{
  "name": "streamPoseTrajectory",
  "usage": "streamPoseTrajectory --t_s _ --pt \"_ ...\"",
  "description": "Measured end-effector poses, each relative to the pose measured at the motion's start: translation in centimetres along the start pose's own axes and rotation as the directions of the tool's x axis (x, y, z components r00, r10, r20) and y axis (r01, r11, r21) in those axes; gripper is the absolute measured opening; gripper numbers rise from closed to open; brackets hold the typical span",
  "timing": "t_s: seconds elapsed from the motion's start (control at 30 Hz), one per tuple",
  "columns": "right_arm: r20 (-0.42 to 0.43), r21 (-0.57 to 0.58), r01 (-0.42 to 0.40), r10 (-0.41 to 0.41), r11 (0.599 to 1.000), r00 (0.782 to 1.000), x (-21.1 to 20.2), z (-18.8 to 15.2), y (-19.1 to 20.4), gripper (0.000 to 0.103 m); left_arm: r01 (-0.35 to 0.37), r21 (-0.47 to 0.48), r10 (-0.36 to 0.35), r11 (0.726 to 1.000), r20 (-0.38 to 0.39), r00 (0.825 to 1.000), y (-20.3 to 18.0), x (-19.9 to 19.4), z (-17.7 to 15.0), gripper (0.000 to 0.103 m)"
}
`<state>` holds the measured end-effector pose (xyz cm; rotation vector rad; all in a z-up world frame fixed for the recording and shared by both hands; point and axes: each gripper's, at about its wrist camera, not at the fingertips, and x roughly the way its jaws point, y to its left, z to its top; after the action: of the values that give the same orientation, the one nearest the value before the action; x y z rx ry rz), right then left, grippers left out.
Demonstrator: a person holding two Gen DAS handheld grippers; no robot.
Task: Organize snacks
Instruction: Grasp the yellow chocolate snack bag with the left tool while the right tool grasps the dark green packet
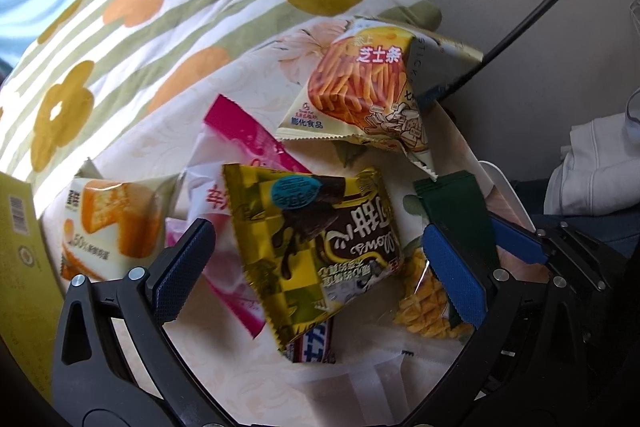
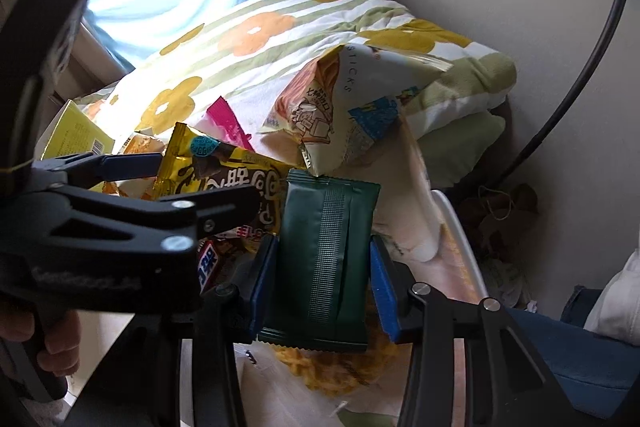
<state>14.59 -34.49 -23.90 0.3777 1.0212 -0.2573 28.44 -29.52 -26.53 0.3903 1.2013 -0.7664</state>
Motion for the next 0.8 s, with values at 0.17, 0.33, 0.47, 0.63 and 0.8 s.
streamPoseTrajectory --t_s 0.17,0.33,0.47,0.63,0.8 --pt "0.010 -0.003 0.015 -0.015 1.000 1.000 -0.5 -0.5 -0.4 0.041 -0.023 0.014 0.023 1.000 -0.024 0.999 -0.5 1.1 0.1 0.095" --pt "0.019 0.000 0.013 -0.013 1.000 1.000 -0.7 -0.8 -0.5 0.041 -0.069 0.067 0.071 0.995 -0.030 0.997 -1.4 1.7 0.0 0.081" --pt "0.023 0.009 0.009 -0.009 1.000 1.000 -0.9 -0.9 -0.8 0.041 -0.090 0.098 0.094 0.991 -0.031 0.995 -1.9 1.8 -0.1 0.068" --pt "0.027 0.014 0.005 -0.005 1.000 1.000 -1.0 -0.9 -1.1 0.041 -0.083 0.097 0.087 0.992 -0.039 0.995 -1.9 1.5 -0.1 0.057" --pt "0.039 0.012 0.000 -0.001 1.000 0.999 -1.4 -1.0 -1.5 0.041 -0.092 0.084 0.095 0.992 -0.028 0.995 -2.0 0.7 -0.3 0.057"
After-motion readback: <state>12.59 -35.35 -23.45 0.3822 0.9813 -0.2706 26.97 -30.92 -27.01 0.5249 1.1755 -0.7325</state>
